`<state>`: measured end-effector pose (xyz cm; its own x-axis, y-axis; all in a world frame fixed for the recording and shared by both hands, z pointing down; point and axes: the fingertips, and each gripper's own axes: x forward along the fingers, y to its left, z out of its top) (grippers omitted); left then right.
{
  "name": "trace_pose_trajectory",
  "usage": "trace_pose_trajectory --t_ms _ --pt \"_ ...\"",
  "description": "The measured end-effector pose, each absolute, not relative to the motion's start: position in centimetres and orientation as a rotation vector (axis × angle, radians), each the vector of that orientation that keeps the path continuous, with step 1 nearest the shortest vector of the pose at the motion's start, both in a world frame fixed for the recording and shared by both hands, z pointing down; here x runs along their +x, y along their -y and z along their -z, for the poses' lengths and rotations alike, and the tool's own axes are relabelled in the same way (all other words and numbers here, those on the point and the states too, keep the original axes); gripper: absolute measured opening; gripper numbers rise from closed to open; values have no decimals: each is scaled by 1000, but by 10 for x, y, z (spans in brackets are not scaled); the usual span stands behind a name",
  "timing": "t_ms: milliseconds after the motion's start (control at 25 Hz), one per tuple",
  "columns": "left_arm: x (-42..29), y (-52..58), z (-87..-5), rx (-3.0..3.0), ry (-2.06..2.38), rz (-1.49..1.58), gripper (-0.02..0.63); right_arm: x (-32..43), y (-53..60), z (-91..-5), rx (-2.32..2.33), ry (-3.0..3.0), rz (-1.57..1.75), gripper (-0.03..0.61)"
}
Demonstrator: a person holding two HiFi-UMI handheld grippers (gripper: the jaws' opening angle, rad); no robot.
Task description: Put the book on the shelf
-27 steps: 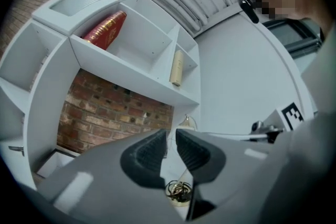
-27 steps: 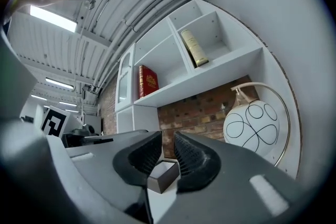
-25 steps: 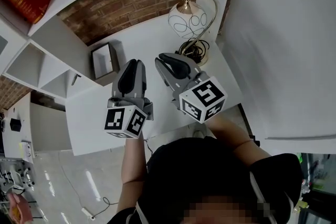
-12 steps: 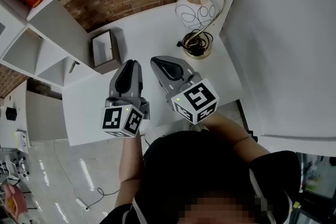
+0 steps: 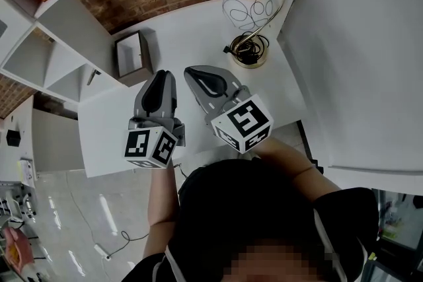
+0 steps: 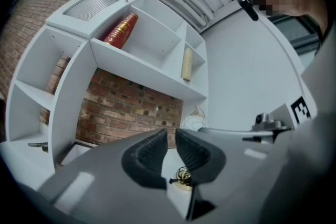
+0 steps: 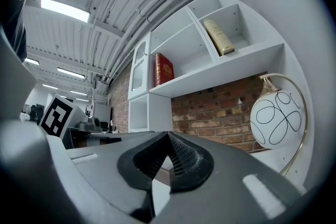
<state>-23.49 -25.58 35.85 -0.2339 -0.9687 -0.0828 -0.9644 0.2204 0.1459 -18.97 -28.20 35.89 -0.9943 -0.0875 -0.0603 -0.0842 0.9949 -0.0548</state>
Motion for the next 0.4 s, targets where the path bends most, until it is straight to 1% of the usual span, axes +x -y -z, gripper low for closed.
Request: trace_pose_trajectory --t_ms 400 --pt "-225 253 -360 1953 2412 224 52 -182 275 -361 -152 -3078 67 -3"
